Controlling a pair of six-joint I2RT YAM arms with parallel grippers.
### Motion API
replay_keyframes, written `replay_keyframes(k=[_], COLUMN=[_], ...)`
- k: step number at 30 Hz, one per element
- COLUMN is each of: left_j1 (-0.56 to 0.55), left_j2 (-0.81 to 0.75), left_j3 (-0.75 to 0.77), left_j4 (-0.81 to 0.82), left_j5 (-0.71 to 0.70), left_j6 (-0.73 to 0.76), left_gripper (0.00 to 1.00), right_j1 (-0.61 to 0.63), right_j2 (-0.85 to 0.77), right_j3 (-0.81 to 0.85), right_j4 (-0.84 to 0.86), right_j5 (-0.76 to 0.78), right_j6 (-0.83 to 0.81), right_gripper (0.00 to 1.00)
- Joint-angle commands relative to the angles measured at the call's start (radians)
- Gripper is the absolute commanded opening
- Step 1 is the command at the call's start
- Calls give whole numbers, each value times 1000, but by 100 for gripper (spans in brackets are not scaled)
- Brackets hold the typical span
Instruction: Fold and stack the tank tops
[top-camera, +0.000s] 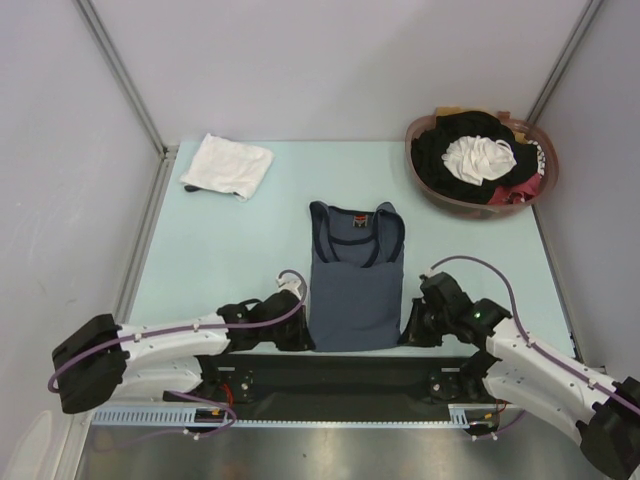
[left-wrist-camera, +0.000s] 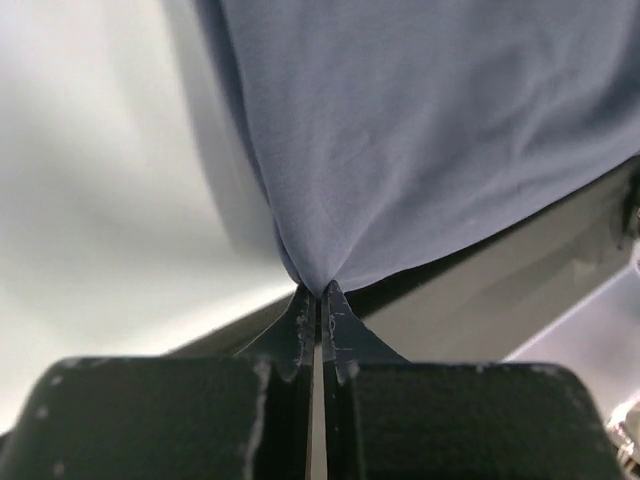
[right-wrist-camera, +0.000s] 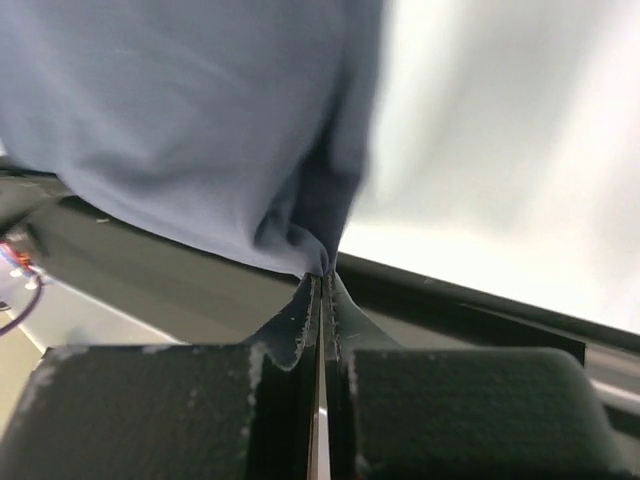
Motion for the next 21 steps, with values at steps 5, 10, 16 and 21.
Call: replay_keyframes(k=[5, 10, 16, 21], left_j1=[107, 252, 323, 394], left_j2=[-94, -90, -1, 91], left_j3=[127, 239, 424, 553], left_j4=[-147, -217, -289, -292], left_j5=[115, 182, 194, 222], left_j6=[122, 238, 332, 392], left_gripper=[0, 0, 0, 0], right_j1=[-4, -76, -197, -268], right_j2=[92, 141, 227, 317], right_j3=[265, 389, 504, 592], right_j4=[-100, -105, -71, -31], right_j5=[45, 16, -40, -80], right_j6=[-108, -186, -261, -316], right_gripper=[0, 0, 0, 0])
